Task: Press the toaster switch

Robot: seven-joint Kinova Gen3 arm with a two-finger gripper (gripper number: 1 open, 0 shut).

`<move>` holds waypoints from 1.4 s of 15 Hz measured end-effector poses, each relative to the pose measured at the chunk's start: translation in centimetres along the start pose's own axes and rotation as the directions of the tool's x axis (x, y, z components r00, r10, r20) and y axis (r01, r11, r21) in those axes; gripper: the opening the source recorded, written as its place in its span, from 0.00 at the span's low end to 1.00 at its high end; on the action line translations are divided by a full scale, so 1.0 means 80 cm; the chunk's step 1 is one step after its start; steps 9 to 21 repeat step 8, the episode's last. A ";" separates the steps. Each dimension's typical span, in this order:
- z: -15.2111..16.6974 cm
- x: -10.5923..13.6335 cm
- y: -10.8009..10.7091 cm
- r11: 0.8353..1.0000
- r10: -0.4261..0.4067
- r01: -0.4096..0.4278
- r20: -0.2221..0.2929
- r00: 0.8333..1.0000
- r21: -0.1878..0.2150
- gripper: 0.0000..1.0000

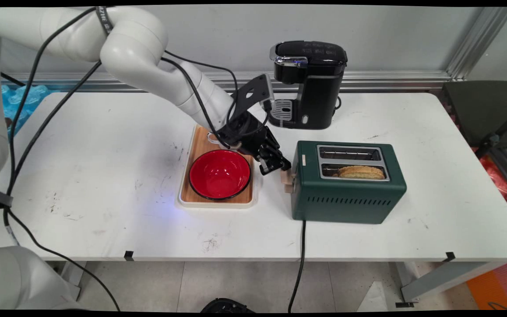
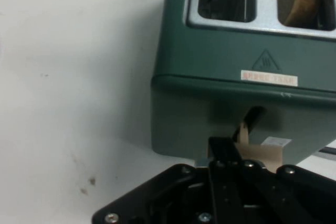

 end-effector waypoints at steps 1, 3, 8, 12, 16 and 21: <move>0.001 -0.002 0.000 1.000 -0.002 0.002 0.000 1.000 0.000 0.00; 0.003 -0.006 0.001 1.000 -0.006 0.006 0.002 1.000 0.000 0.00; 0.001 -0.011 0.001 1.000 -0.011 0.011 0.004 1.000 0.001 0.00; 0.001 -0.011 0.001 1.000 -0.011 0.011 0.004 1.000 0.001 0.00; 0.001 -0.011 0.001 1.000 -0.011 0.011 0.004 1.000 0.001 0.00; 0.001 -0.011 0.001 1.000 -0.011 0.011 0.004 1.000 0.001 0.00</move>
